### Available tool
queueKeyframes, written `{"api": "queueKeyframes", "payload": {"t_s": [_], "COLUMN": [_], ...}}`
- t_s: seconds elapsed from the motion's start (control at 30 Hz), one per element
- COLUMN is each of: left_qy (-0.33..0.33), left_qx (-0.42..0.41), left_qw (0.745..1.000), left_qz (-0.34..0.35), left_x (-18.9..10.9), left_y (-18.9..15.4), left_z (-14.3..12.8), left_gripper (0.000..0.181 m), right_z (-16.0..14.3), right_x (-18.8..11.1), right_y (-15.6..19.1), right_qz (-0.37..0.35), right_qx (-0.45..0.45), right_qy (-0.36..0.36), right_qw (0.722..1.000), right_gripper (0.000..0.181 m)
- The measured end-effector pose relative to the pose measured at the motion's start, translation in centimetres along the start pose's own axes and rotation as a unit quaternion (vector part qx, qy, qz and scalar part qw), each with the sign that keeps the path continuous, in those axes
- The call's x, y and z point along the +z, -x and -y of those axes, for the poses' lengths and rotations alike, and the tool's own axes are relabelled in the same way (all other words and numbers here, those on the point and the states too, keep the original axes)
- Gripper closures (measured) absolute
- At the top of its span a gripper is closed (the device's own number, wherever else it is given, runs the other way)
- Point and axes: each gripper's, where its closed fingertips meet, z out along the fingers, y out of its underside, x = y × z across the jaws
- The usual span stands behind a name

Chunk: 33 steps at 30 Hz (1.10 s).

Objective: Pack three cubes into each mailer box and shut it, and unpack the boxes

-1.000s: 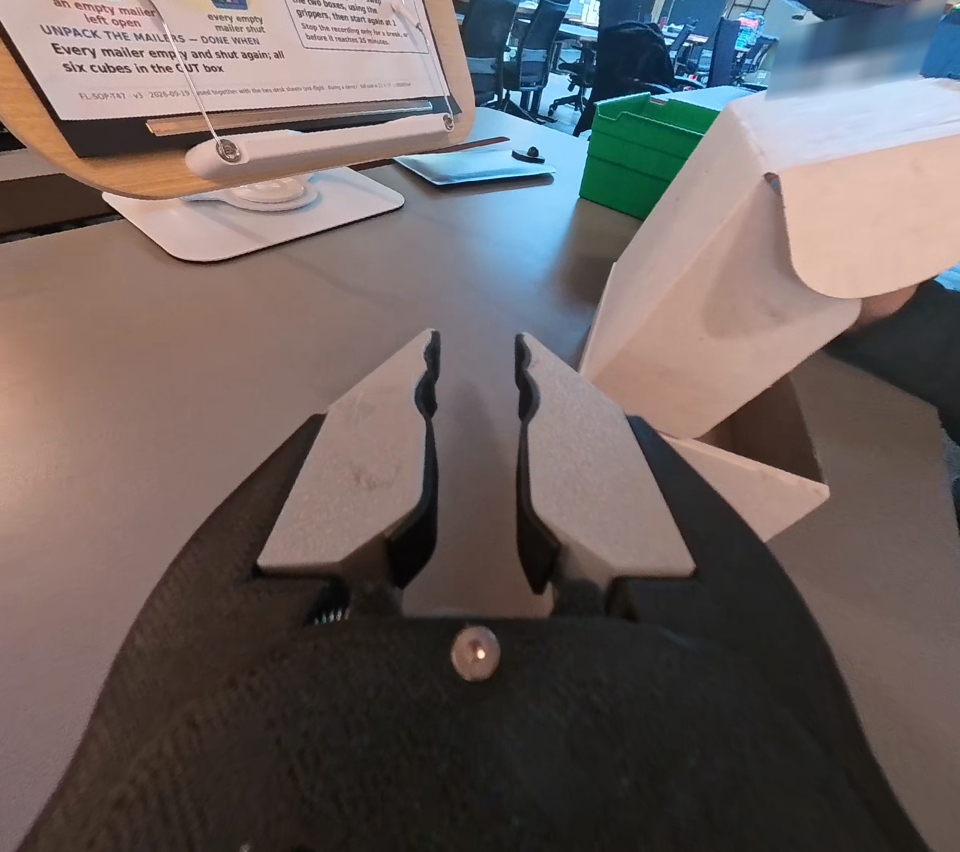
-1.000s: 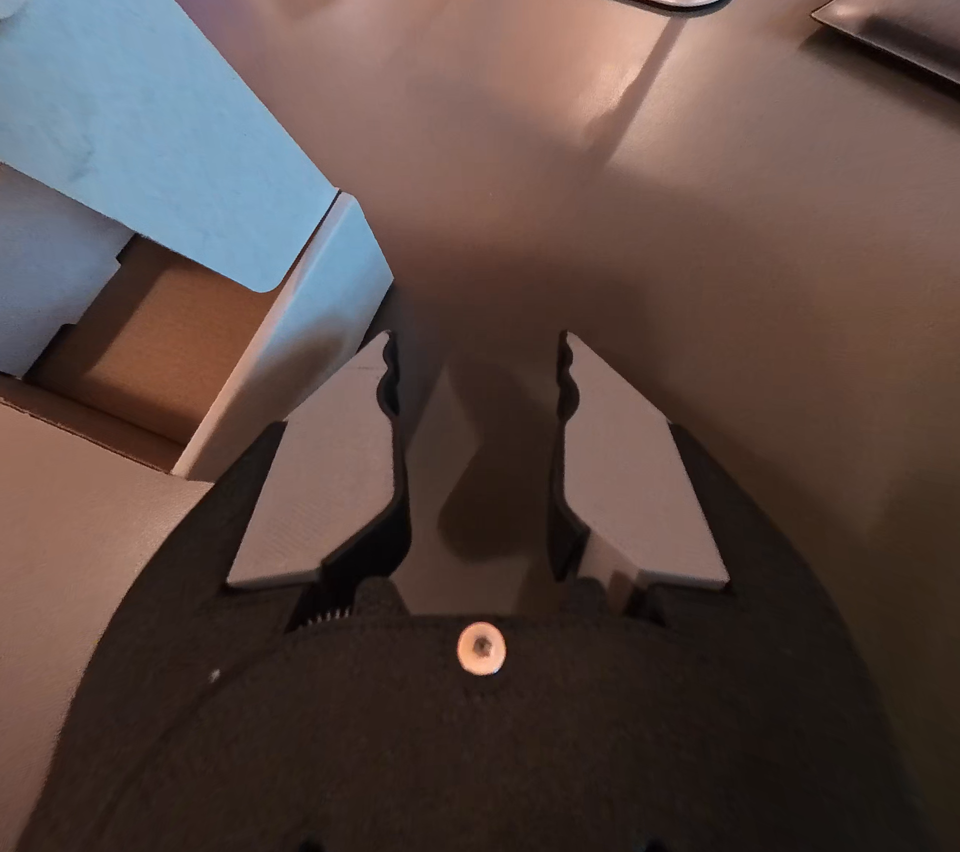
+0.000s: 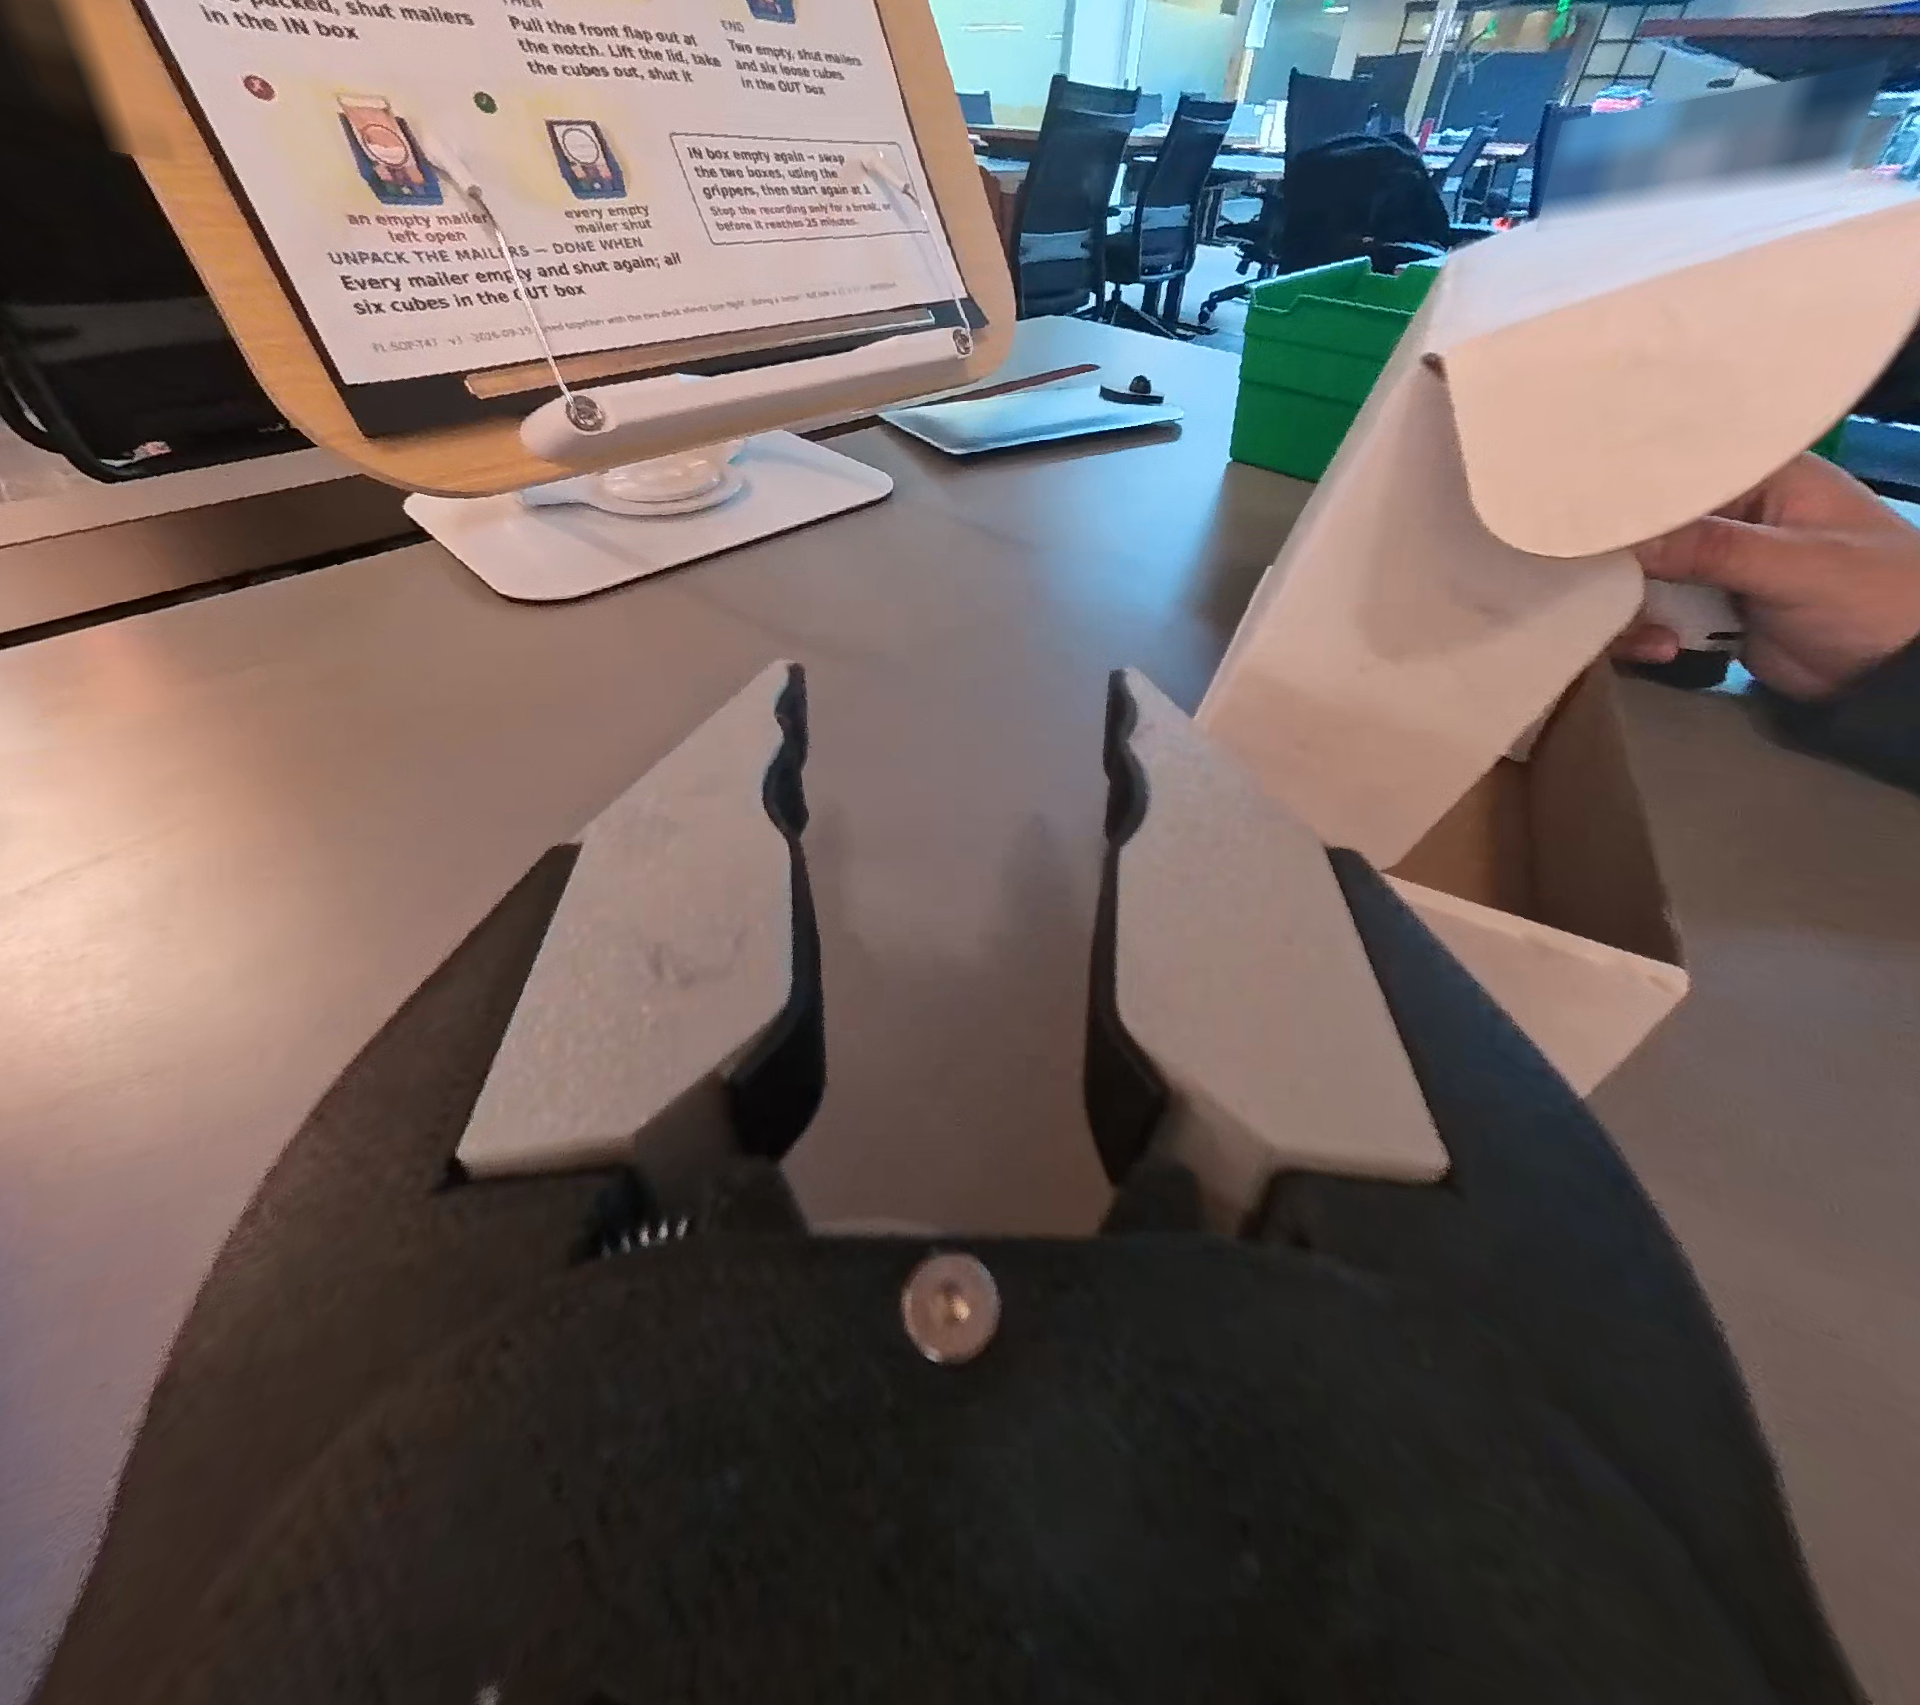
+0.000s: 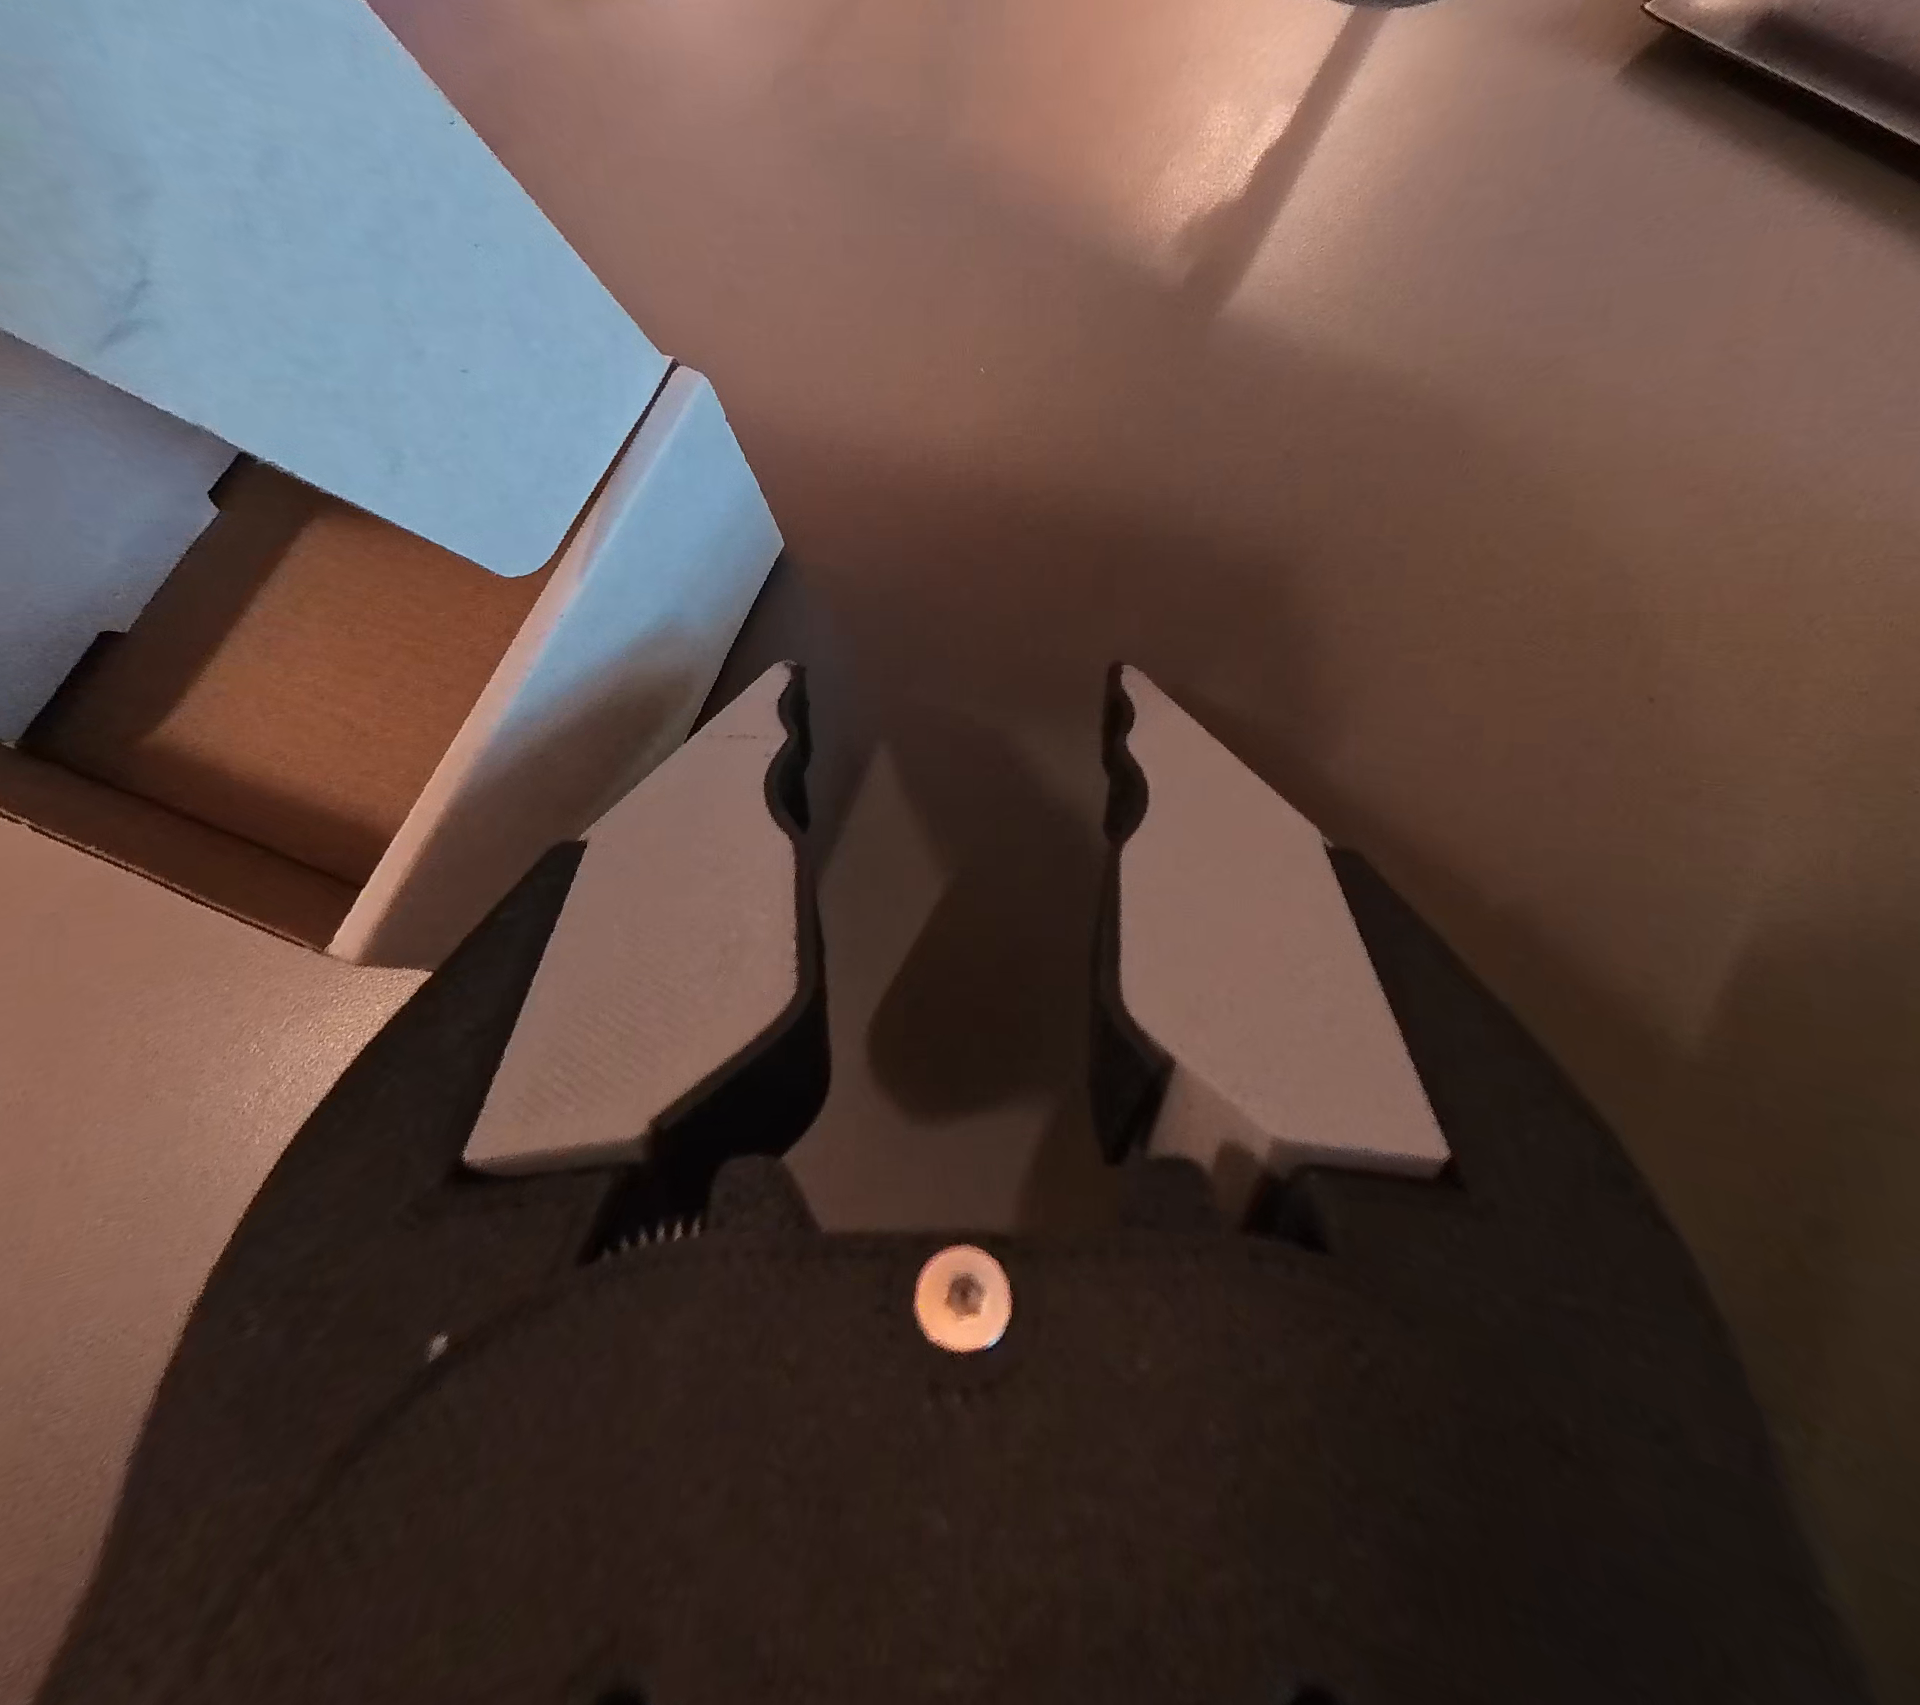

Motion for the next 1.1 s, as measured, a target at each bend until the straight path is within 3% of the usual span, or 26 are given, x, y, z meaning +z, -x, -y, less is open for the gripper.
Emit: {"api": "queueKeyframes", "payload": {"t_s": [1.1], "left_qy": [0.006], "left_qx": [-0.007], "left_qw": [1.000], "left_qz": [-0.010], "left_x": [-0.05], "left_y": [-0.20], "left_z": [-0.17], "left_gripper": [0.138], "right_z": [-0.34], "right_x": [0.14], "right_y": [-0.02], "right_qz": [0.004], "right_qx": [0.005], "right_qy": [0.013], "right_qw": [1.000], "right_gripper": [0.137]}}
